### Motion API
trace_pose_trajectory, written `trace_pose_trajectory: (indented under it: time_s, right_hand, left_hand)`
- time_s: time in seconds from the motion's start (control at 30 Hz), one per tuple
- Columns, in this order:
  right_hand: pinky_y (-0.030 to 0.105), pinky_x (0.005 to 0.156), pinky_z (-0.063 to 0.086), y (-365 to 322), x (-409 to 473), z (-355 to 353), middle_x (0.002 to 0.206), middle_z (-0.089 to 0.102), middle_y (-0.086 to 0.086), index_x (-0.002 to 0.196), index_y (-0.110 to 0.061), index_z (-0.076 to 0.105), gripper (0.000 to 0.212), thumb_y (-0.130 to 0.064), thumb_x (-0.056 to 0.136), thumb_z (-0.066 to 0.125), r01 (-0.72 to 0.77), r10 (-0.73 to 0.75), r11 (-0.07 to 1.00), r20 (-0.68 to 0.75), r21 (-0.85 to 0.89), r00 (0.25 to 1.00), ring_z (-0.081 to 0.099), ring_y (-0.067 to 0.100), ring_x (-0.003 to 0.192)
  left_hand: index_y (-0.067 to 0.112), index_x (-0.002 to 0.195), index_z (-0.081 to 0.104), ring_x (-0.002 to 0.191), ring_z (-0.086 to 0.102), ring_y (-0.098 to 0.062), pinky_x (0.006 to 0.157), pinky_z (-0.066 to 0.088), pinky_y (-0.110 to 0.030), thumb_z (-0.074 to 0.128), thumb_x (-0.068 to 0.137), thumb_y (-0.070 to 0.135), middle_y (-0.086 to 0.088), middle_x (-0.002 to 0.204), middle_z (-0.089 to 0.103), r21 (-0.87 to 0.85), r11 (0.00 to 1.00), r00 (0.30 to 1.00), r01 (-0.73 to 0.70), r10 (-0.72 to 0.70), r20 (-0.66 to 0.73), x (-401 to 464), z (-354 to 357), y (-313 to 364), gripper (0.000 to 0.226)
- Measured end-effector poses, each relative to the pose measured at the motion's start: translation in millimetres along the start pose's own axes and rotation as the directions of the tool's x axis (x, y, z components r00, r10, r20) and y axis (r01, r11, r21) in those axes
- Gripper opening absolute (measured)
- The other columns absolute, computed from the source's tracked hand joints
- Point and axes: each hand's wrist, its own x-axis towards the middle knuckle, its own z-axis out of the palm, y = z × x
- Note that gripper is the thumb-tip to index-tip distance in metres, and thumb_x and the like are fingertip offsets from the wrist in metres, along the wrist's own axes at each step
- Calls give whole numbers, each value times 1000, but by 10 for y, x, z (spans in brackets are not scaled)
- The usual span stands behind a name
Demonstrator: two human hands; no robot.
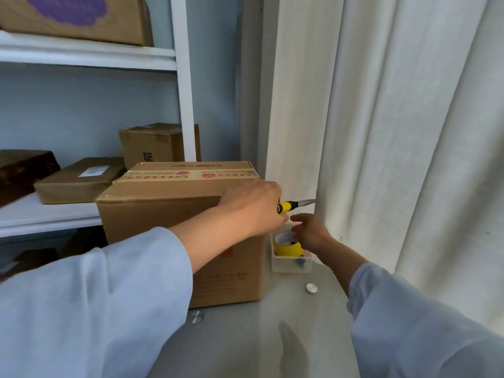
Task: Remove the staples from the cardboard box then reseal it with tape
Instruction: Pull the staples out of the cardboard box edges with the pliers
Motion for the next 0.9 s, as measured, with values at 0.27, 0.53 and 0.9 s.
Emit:
trace_pose_trajectory:
  time_s: [0.27, 0.53, 0.9]
  right_hand:
    - [28, 77, 52, -665, -470, 0, 99, 65, -1, 118, -27, 56, 37, -3, 90, 55, 248, -247, 956, -30, 158, 969, 61, 18, 94]
    - [31, 100, 40, -834, -648, 99, 132, 49, -6, 143, -20, 37, 56, -31, 93, 59, 395, -404, 901, 11, 177, 915, 47, 16, 123]
    - [33, 94, 47, -789, -443, 151, 130, 59, -2, 140, -22, 44, 66, -41, 83, 71, 417, -432, 901, -139, -120, 891, 61, 17, 112]
  left_hand:
    - [28, 117, 54, 94, 56, -17, 74, 52, -33, 60, 84, 54, 3, 111, 56, 78, 995, 983, 55, -40, -177, -210, -240, -385, 43]
    - [27, 119, 54, 103, 55, -18, 80, 49, -32, 61, 81, 58, 2, 116, 55, 146, 980, 987, 139, -125, -99, -342, -274, -803, 50]
    - [35, 128, 50, 102, 51, -12, 86, 47, -30, 55, 82, 61, 7, 113, 56, 127, 991, 999, -34, 35, -9, -227, -242, -1193, 53]
